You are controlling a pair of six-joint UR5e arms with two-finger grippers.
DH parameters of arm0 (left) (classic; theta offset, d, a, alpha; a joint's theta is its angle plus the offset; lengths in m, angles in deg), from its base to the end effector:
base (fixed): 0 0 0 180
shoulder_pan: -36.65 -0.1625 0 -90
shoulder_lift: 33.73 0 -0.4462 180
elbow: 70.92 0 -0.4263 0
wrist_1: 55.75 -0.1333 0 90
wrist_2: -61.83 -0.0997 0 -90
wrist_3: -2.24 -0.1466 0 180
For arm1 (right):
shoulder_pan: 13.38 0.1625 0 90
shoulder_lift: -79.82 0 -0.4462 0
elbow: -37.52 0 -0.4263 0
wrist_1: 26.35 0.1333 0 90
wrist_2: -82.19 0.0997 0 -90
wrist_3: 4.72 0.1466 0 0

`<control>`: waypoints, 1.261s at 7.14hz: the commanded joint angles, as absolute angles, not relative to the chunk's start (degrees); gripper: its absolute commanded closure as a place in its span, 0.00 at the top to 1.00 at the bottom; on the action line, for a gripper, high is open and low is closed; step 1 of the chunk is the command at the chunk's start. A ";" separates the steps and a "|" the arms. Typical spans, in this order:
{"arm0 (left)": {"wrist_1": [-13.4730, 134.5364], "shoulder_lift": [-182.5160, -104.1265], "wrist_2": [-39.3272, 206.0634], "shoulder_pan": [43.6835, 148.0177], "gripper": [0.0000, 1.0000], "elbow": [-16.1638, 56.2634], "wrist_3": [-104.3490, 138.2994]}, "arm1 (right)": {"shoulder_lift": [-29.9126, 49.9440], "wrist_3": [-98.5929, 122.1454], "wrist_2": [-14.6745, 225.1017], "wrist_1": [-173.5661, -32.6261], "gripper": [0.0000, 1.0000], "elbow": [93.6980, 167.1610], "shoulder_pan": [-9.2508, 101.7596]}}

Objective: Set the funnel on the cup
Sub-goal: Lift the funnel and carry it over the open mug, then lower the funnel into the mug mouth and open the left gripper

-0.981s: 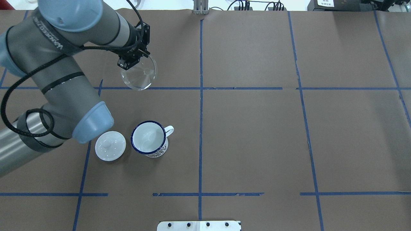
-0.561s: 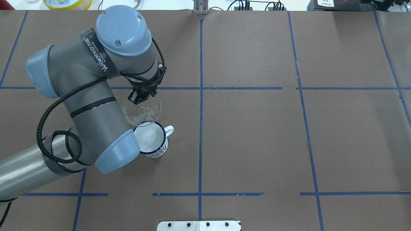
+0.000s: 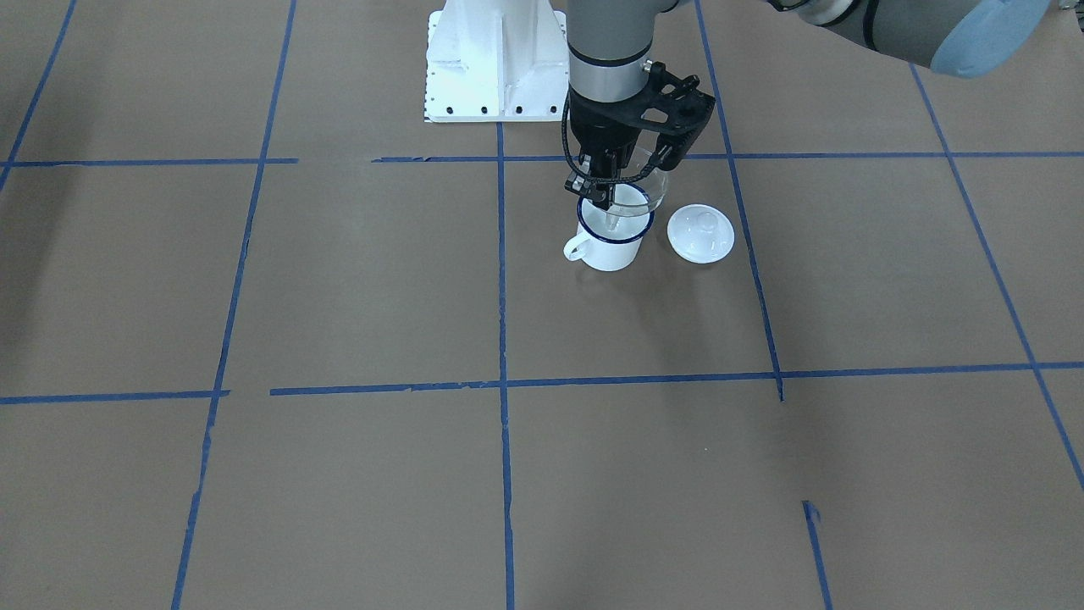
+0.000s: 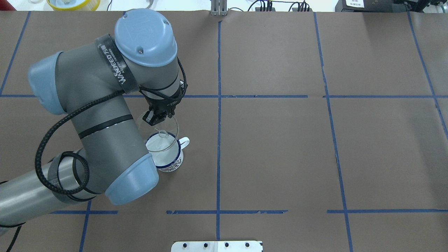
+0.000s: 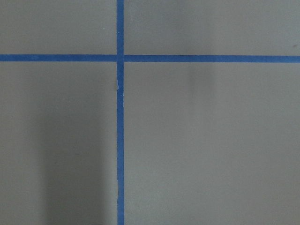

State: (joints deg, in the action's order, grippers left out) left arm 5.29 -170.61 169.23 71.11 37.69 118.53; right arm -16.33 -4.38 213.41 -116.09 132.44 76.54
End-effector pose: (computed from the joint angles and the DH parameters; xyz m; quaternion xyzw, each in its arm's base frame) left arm 0.4985 -0.4506 0.1327 -0.1212 0.3193 -0.4338 0.8338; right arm 0.0360 -0.4763 0.7272 -0.0092 -0.3520 0.0051 0.9360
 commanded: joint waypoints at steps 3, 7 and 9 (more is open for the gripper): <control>5.25 -169.17 170.12 67.86 0.00 35.62 112.40 | -16.33 -4.37 213.41 -116.09 1.00 132.44 76.53; 9.46 -169.34 170.11 67.77 0.00 29.37 106.84 | -16.33 -4.37 213.41 -116.09 1.00 132.44 76.53; 9.47 -169.17 170.20 67.42 0.00 29.36 106.83 | -16.33 -4.37 213.41 -116.09 1.00 132.44 76.53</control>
State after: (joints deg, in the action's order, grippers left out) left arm 9.31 -169.24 170.15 67.60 29.54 106.94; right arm -16.33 -4.37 213.41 -116.09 132.44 76.54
